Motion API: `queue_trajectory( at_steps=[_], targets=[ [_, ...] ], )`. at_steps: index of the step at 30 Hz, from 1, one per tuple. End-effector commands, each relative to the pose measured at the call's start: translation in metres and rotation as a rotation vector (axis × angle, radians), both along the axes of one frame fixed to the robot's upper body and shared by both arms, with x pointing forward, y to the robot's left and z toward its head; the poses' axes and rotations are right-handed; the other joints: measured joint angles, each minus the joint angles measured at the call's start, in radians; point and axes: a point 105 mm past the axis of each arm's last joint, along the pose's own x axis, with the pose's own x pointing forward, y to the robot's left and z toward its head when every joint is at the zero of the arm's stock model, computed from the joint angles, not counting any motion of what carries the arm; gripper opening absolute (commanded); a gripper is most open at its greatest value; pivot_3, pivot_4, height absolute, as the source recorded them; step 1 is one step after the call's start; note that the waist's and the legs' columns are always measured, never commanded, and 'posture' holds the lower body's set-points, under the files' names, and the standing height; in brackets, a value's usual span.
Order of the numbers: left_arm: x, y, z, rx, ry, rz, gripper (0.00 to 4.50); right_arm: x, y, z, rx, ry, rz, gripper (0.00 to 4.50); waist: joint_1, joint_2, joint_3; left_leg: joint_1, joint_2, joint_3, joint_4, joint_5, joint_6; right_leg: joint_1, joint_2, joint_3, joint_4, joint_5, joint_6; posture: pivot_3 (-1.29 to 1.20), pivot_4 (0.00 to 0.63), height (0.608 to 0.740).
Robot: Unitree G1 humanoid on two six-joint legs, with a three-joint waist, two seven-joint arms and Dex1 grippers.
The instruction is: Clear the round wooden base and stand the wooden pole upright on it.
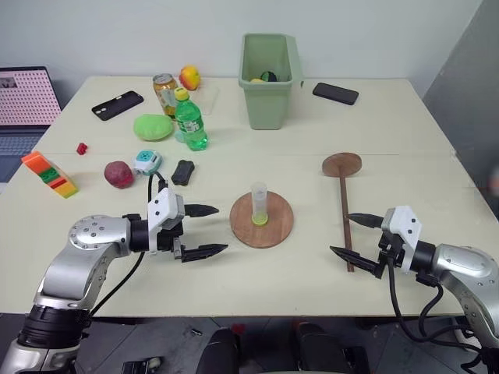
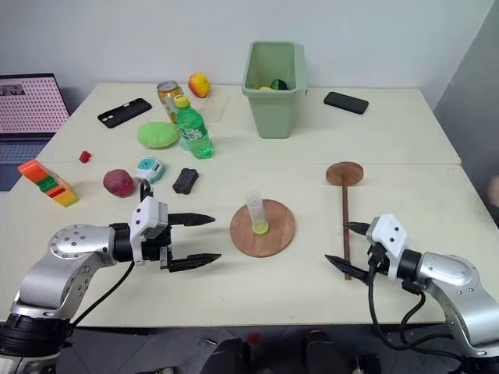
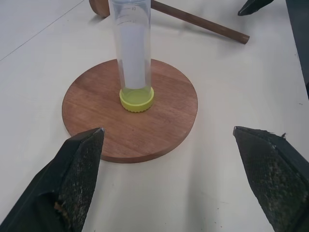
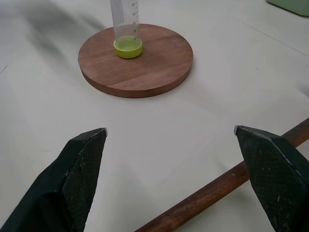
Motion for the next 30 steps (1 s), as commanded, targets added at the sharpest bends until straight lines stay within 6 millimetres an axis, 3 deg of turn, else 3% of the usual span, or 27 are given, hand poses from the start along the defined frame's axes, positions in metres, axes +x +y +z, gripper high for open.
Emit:
queue_trajectory(
  at_steps=[1,4,7,22,30],
  targets=[
    [-0.002,0.001,0.011,-0.027,-0.014,-0.028,4.50,-0.001,0.000,0.015,0.003,-0.056,0.008,4.45,0.000,0.000,0.000,0.000,0.000,0.000,0.000,0.000,0.000,0.000,0.000,0.000,0.000,0.000,0.000,0.00,0.150,0.740],
    [0.004,0.001,0.011,-0.015,-0.026,0.009,4.50,0.005,0.000,0.018,0.019,-0.074,-0.011,4.45,0.000,0.000,0.000,0.000,0.000,0.000,0.000,0.000,0.000,0.000,0.000,0.000,0.000,0.000,0.000,0.00,0.150,0.740],
    [0.003,0.000,0.015,-0.008,-0.047,-0.013,4.50,0.007,0.017,0.027,0.083,-0.100,0.004,4.45,-0.003,0.000,0.000,0.000,0.000,0.000,0.000,0.000,0.000,0.000,0.000,0.000,0.000,0.000,0.000,0.00,0.150,0.740],
    [0.000,0.000,0.018,-0.019,-0.062,-0.021,4.50,0.012,0.030,0.029,0.119,-0.103,0.024,4.45,-0.003,0.000,0.000,0.000,0.000,0.000,0.000,0.000,0.000,0.000,0.000,0.000,0.000,0.000,0.000,0.00,0.150,0.740],
    [0.001,0.003,0.020,-0.011,-0.076,-0.027,4.50,0.019,0.052,0.027,0.132,-0.104,0.092,4.45,-0.005,0.000,0.000,0.000,0.000,0.000,0.000,0.000,0.000,0.000,0.000,0.000,0.000,0.000,0.000,0.00,0.150,0.740]
  ],
)
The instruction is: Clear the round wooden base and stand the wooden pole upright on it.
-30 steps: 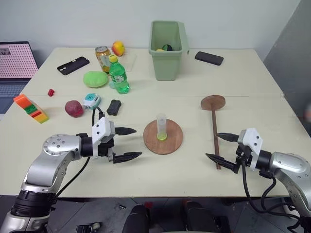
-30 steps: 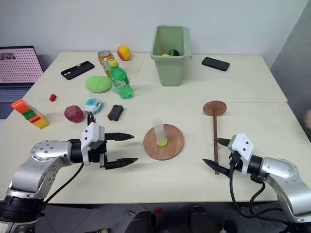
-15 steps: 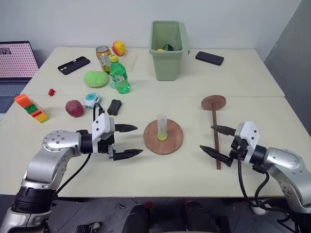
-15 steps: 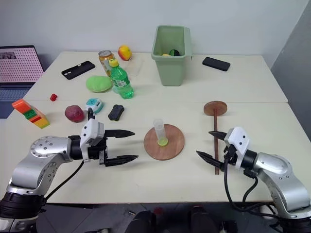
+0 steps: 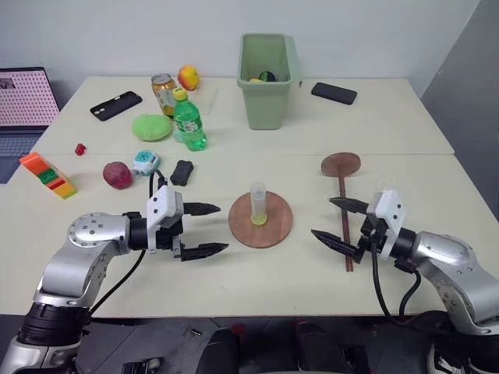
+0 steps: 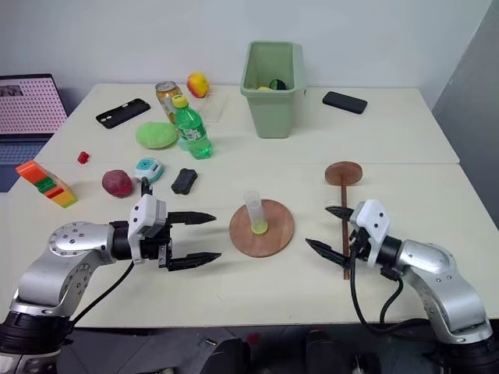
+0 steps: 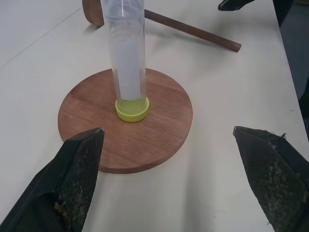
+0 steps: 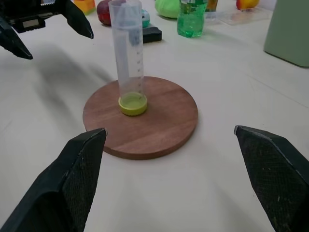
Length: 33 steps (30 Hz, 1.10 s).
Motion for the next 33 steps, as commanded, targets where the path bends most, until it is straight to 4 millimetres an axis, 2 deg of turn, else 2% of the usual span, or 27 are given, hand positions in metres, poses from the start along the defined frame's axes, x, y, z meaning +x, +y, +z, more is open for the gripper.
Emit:
queue_trajectory(
  at_steps=[1,3,7,12,16,21,22,24,33],
  targets=[
    [0.000,0.004,0.013,0.012,-0.061,-0.013,4.50,0.005,0.019,0.003,0.002,-0.031,0.062,4.45,-0.001,0.000,0.000,0.000,0.000,0.000,0.000,0.000,0.000,0.000,0.000,0.000,0.000,0.000,0.000,0.00,0.150,0.740],
    [0.000,0.005,0.012,0.027,-0.066,-0.020,4.50,0.009,0.030,0.001,0.006,-0.032,0.085,4.45,-0.002,0.000,0.000,0.000,0.000,0.000,0.000,0.000,0.000,0.000,0.000,0.000,0.000,0.000,0.000,0.00,0.150,0.740],
    [0.002,0.005,0.012,0.035,-0.075,-0.021,4.50,0.030,0.064,-0.009,0.023,-0.017,0.132,4.45,-0.009,0.000,0.000,0.001,0.000,0.001,0.000,0.000,0.000,-0.001,0.000,0.001,0.001,0.000,0.000,0.00,0.150,0.740],
    [0.001,0.006,0.011,0.037,-0.077,-0.022,4.50,0.046,0.080,-0.011,0.036,-0.016,0.150,4.45,-0.003,0.000,0.000,-0.001,0.000,0.000,0.000,0.001,-0.001,-0.002,0.000,0.000,0.000,0.000,0.000,0.00,0.150,0.740],
    [-0.001,0.007,0.010,0.042,-0.078,-0.017,4.50,0.047,0.102,-0.010,0.057,-0.008,0.209,4.45,-0.005,0.000,0.000,-0.001,0.000,0.001,0.000,0.001,-0.001,-0.003,-0.001,0.000,0.000,0.000,0.000,0.00,0.150,0.740],
    [-0.001,0.008,0.010,0.047,-0.081,-0.012,4.50,0.049,0.110,-0.011,0.076,0.005,0.223,4.45,-0.006,0.000,0.000,-0.001,0.000,0.000,0.000,0.000,-0.001,-0.003,0.000,0.000,0.001,0.000,0.000,0.00,0.150,0.740],
    [-0.001,0.008,0.010,0.049,-0.081,-0.011,4.50,0.049,0.113,-0.011,0.082,0.007,0.229,4.08,-0.006,0.000,0.000,-0.001,0.000,0.000,0.000,0.000,-0.001,-0.003,0.000,0.000,0.001,0.000,0.000,0.00,0.150,0.740],
    [0.000,0.008,0.009,0.050,-0.082,-0.011,4.50,0.048,0.117,-0.009,0.093,0.009,0.240,3.80,-0.006,0.000,0.000,-0.001,0.000,0.000,0.000,0.000,-0.001,-0.003,0.000,0.000,0.001,0.000,0.000,0.00,0.150,0.740],
    [0.001,0.010,0.008,0.058,-0.084,-0.007,4.50,0.045,0.120,-0.010,0.105,0.012,0.259,1.60,-0.009,0.001,0.000,-0.001,0.000,0.000,0.000,0.000,-0.001,-0.003,0.000,0.000,0.001,0.000,0.000,0.00,0.150,0.740]
  ],
)
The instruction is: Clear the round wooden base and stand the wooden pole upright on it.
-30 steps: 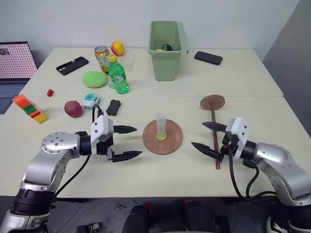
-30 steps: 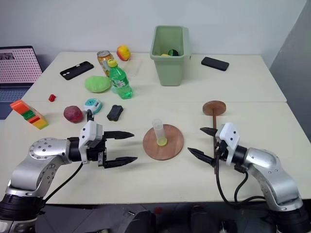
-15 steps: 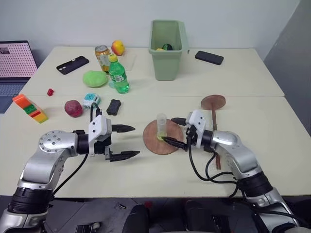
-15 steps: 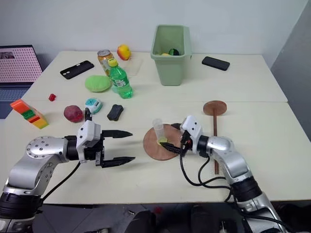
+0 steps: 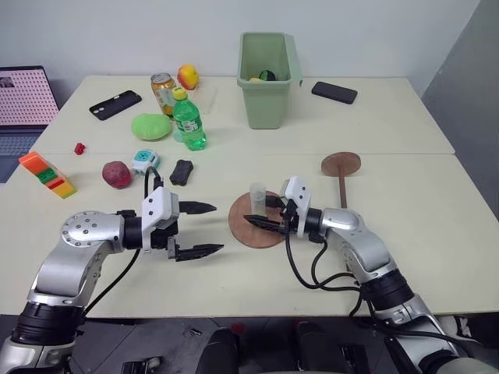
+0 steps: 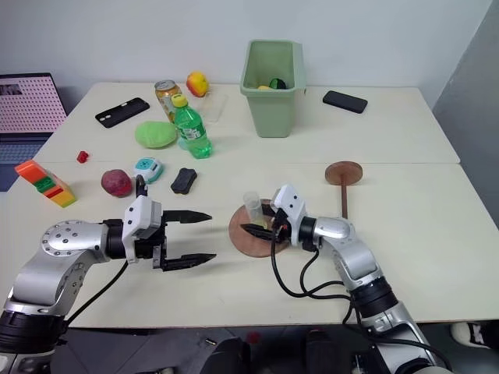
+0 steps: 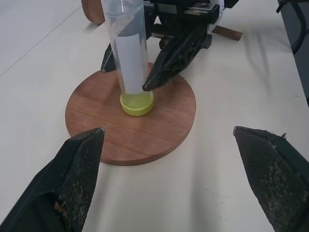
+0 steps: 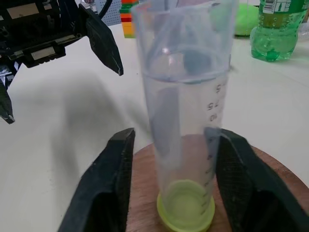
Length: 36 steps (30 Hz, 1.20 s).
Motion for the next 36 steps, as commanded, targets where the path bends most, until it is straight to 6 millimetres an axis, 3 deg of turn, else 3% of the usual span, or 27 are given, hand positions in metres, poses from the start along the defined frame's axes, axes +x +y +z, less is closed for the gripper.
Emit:
queue_trajectory(
  at_steps=[1,2,7,11,14,17,20,23,28,36],
  targets=[
    [0.001,0.003,0.008,0.011,-0.044,0.003,4.50,-0.002,0.002,0.012,0.022,-0.048,0.021,1.38,0.000,0.000,0.000,0.000,0.000,0.000,0.000,0.000,0.000,0.000,0.000,0.000,0.000,0.000,0.000,0.00,0.150,0.740],
    [0.001,0.003,0.008,0.011,-0.044,0.002,4.50,-0.003,0.003,0.013,0.026,-0.050,0.022,1.21,-0.001,0.000,0.000,0.000,0.000,0.000,0.000,0.000,0.000,0.000,0.000,0.000,0.000,0.000,0.000,0.00,0.150,0.740],
    [0.002,0.000,0.010,-0.005,-0.047,0.000,4.50,-0.004,0.000,0.022,0.044,-0.075,0.019,1.18,-0.001,0.000,0.000,0.000,0.000,0.000,0.000,0.000,0.000,0.000,0.000,0.000,0.000,0.000,0.000,0.00,0.150,0.740],
    [0.012,-0.007,0.030,-0.120,-0.068,0.026,4.50,-0.001,-0.021,0.062,0.110,-0.182,-0.062,1.18,0.006,0.000,0.000,0.000,0.000,0.000,0.000,0.000,0.000,0.000,0.000,0.000,0.000,0.000,0.000,0.00,0.150,0.740],
    [0.014,-0.015,0.042,-0.195,-0.065,0.022,4.50,0.006,-0.055,0.084,0.119,-0.243,-0.187,1.18,0.007,0.000,0.000,-0.001,0.000,-0.001,0.001,0.000,0.000,0.000,-0.001,-0.001,0.000,0.000,0.000,0.00,0.150,0.740],
    [0.014,-0.017,0.042,-0.202,-0.059,0.016,4.50,0.012,-0.077,0.093,0.116,-0.266,-0.276,1.18,0.005,0.000,0.000,-0.001,0.000,-0.001,0.000,0.000,0.000,0.001,-0.001,-0.001,0.000,0.000,0.000,0.00,0.150,0.740],
    [0.015,-0.022,0.043,-0.214,-0.066,-0.001,4.50,0.029,-0.135,0.101,0.091,-0.298,-0.504,1.18,0.003,0.000,0.000,-0.001,0.000,0.000,0.000,0.000,0.000,0.000,0.000,0.000,0.000,0.000,0.000,0.00,0.150,0.740],
    [0.017,-0.030,0.054,-0.264,-0.084,-0.014,4.50,0.043,-0.183,0.097,0.055,-0.308,-0.705,1.18,0.005,0.000,0.000,-0.001,-0.001,0.001,0.000,0.000,0.000,0.000,0.000,0.000,0.000,0.000,0.000,0.00,0.150,0.740],
    [0.017,-0.041,0.067,-0.307,-0.111,-0.043,4.50,0.053,-0.237,0.090,0.062,-0.294,-0.924,1.18,0.004,0.000,0.000,-0.001,-0.001,0.001,0.000,0.000,0.000,0.001,0.000,0.001,-0.001,0.000,0.000,0.00,0.150,0.740],
    [0.018,-0.046,0.065,-0.275,-0.119,-0.069,4.50,0.065,-0.287,0.022,-0.130,-0.132,-1.178,1.18,-0.001,0.000,0.000,0.000,0.000,0.003,0.000,0.000,0.000,0.000,0.000,0.003,0.000,0.000,0.000,0.00,0.150,0.740]
  ],
)
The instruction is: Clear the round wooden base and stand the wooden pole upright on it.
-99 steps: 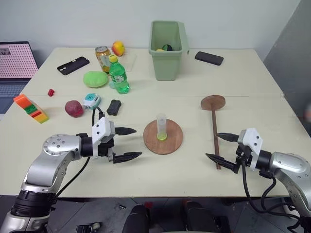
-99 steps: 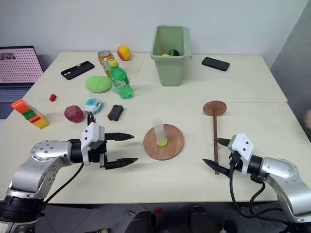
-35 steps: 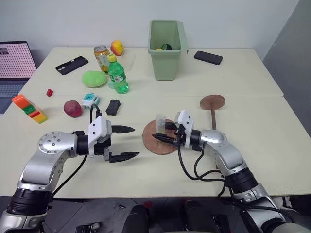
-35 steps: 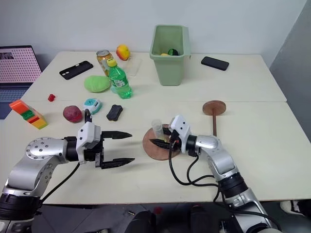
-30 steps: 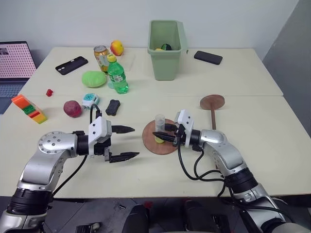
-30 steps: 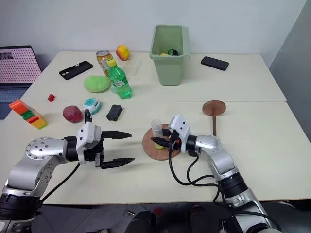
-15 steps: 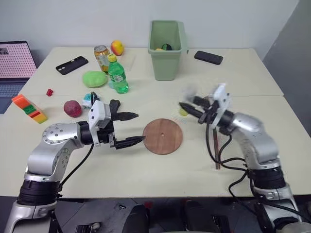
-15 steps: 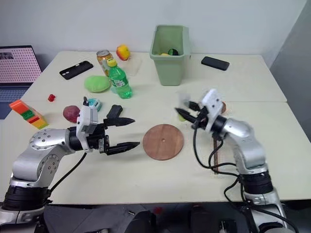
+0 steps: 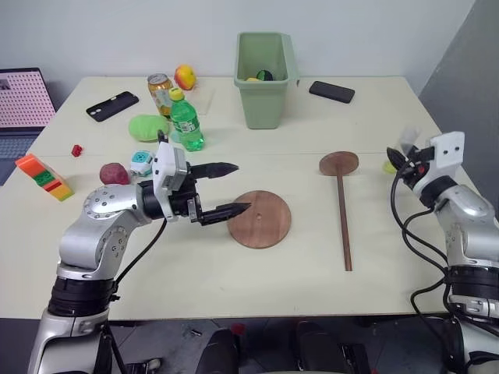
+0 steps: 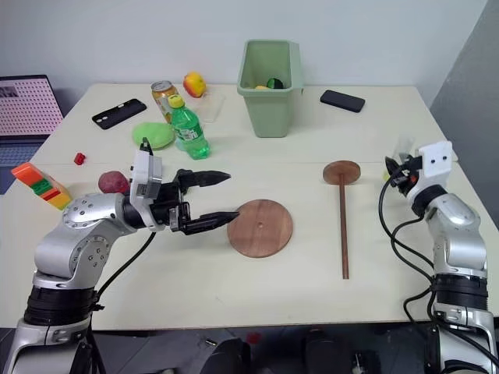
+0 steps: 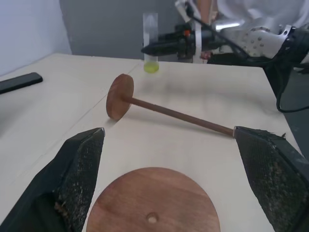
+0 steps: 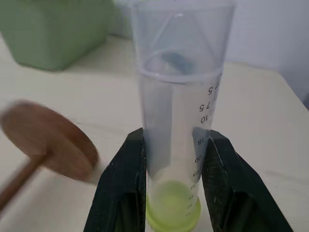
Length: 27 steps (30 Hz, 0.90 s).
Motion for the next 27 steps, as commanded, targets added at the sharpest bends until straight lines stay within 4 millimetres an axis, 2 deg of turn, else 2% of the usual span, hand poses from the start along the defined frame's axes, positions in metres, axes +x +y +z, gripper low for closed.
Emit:
queue_trajectory(
  at_steps=[1,7,15,27],
  targets=[
    [-0.001,-0.001,0.003,0.023,-0.039,-0.013,4.50,0.005,-0.022,-0.017,-0.060,0.049,-0.133,1.18,-0.002,0.000,0.000,0.000,0.000,0.000,0.000,0.000,0.000,0.000,0.000,0.000,0.000,0.000,0.000,0.00,0.150,0.740],
    [-0.004,-0.001,-0.009,0.070,-0.033,-0.022,4.50,0.012,-0.032,-0.025,0.035,0.020,-0.198,1.18,-0.003,0.000,0.000,0.001,0.000,0.001,0.000,0.000,0.000,0.001,0.000,0.001,0.000,0.000,0.000,0.00,0.150,0.740],
    [-0.007,0.000,-0.010,0.076,-0.029,-0.023,4.50,0.007,-0.037,-0.037,0.090,0.020,-0.226,1.18,-0.005,0.000,-0.001,0.001,0.000,0.000,0.001,0.000,0.000,0.003,0.000,0.000,-0.001,0.000,0.000,0.00,0.150,0.740],
    [-0.005,-0.001,-0.009,0.086,-0.031,-0.041,4.50,-0.004,-0.036,-0.034,0.114,-0.013,-0.224,4.27,-0.004,0.001,0.000,0.001,0.000,0.000,0.000,0.000,0.000,0.001,0.000,0.001,0.000,0.000,0.000,0.00,0.150,0.740]
  ],
)
